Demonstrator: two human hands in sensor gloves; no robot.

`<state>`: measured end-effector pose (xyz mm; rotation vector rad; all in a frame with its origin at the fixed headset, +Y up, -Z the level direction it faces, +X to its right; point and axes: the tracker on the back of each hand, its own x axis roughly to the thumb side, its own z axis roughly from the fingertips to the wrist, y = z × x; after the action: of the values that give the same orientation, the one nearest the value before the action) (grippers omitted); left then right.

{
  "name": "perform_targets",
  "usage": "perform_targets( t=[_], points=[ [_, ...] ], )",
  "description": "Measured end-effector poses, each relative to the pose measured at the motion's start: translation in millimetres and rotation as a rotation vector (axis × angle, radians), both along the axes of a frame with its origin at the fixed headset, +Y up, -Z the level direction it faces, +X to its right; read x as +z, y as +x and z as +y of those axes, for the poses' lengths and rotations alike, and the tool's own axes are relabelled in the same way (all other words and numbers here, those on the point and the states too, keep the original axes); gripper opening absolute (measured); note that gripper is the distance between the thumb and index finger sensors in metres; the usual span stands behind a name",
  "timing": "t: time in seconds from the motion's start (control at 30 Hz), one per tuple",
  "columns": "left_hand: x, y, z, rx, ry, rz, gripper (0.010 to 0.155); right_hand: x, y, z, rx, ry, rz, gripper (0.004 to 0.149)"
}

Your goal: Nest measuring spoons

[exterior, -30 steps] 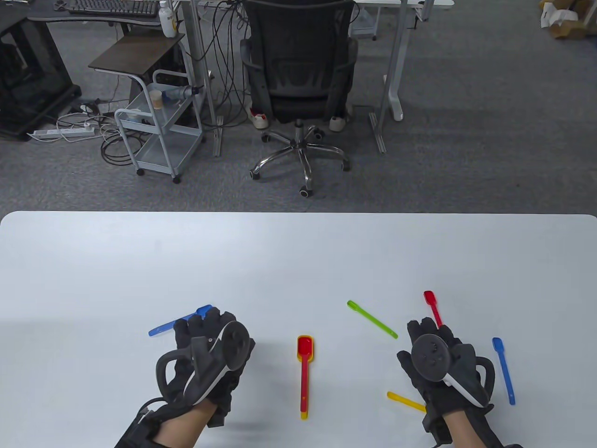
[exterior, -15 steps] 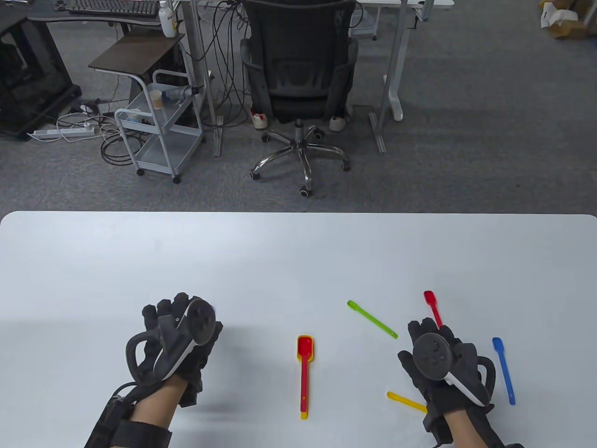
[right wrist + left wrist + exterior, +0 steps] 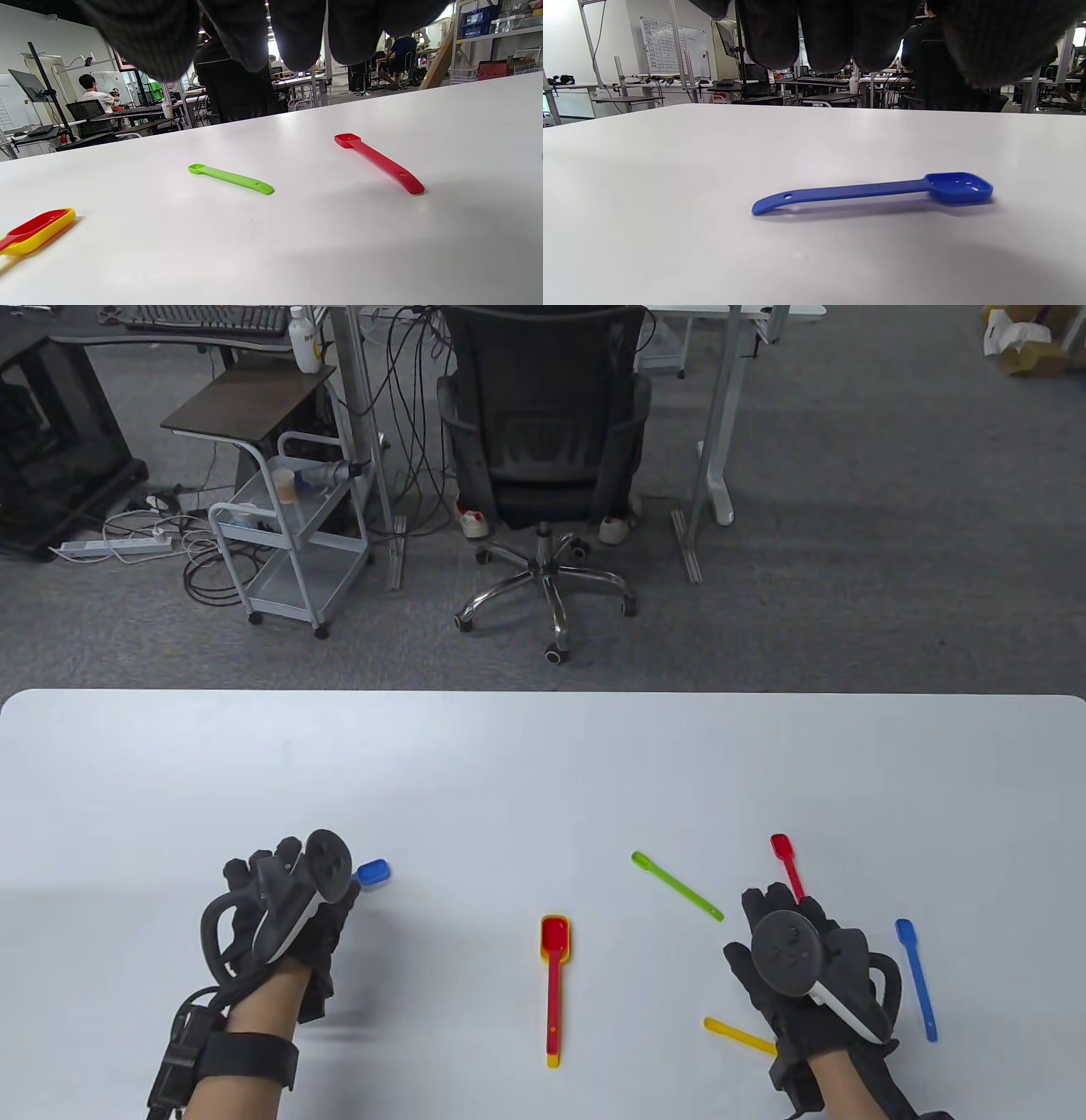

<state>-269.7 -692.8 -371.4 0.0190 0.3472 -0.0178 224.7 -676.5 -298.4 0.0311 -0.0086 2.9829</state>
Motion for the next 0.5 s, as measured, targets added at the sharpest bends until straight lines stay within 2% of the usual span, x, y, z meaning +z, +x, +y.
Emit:
perform_targets(
  t=[0.5],
  points=[
    [-17.0, -27.1, -40.6, -0.072, -0.107, 0.038, 0.065, -0.9, -0.9, -1.1, 0.005, -0.004, 0.009, 0.068]
  ],
)
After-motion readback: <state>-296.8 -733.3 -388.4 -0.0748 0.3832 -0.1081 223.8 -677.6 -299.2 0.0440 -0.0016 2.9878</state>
